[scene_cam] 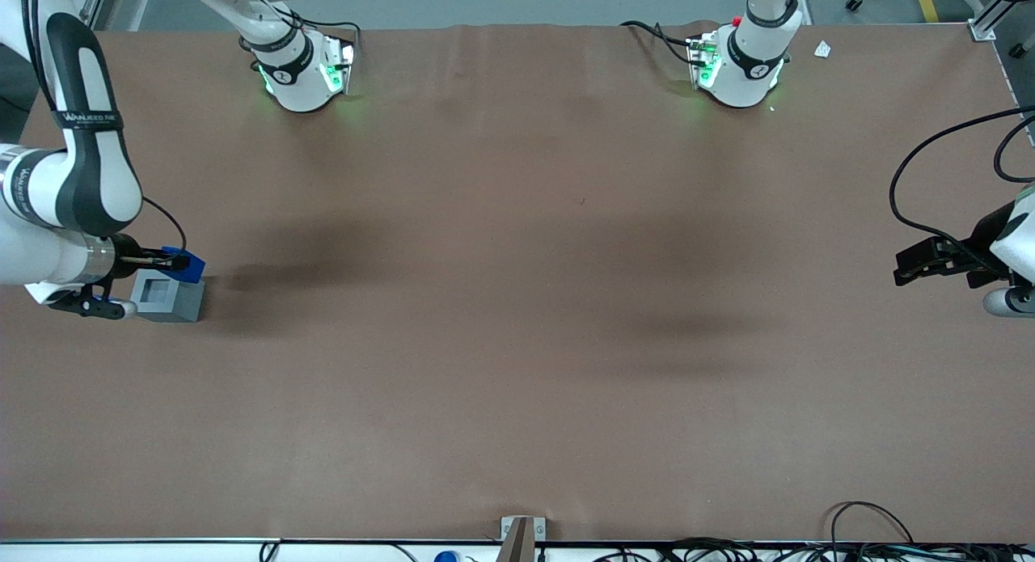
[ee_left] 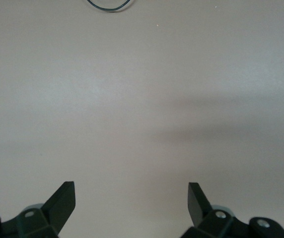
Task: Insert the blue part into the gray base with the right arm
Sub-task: 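Lift the blue block and carry it over the gray base, then lower the blue block into the gray base's opening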
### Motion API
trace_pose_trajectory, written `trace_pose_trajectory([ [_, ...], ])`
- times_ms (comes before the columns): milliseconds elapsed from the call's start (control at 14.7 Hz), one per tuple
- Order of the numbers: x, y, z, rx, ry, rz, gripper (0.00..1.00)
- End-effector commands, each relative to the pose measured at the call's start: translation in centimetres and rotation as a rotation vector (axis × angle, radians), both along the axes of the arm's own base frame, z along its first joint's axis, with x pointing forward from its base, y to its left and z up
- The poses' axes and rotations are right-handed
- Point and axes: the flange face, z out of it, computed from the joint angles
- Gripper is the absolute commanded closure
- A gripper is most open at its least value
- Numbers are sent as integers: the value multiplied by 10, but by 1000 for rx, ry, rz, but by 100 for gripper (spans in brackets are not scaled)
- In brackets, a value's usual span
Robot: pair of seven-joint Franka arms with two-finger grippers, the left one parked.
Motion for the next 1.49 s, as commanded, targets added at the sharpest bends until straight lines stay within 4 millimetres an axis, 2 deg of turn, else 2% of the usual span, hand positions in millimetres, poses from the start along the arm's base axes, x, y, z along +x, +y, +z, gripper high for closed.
trace_pose_trajectory([
  [0, 7, -26, 19, -2, -29, 45, 96],
  [136, 11, -42, 14, 5, -31, 52, 97],
  [543, 33, -64, 6, 10, -48, 68, 97],
  [815, 35, -66, -6, 19, -33, 91, 97],
  [1019, 31, -75, -17, 34, -16, 105, 97],
  [1426, 27, -86, -20, 51, -12, 136, 97],
])
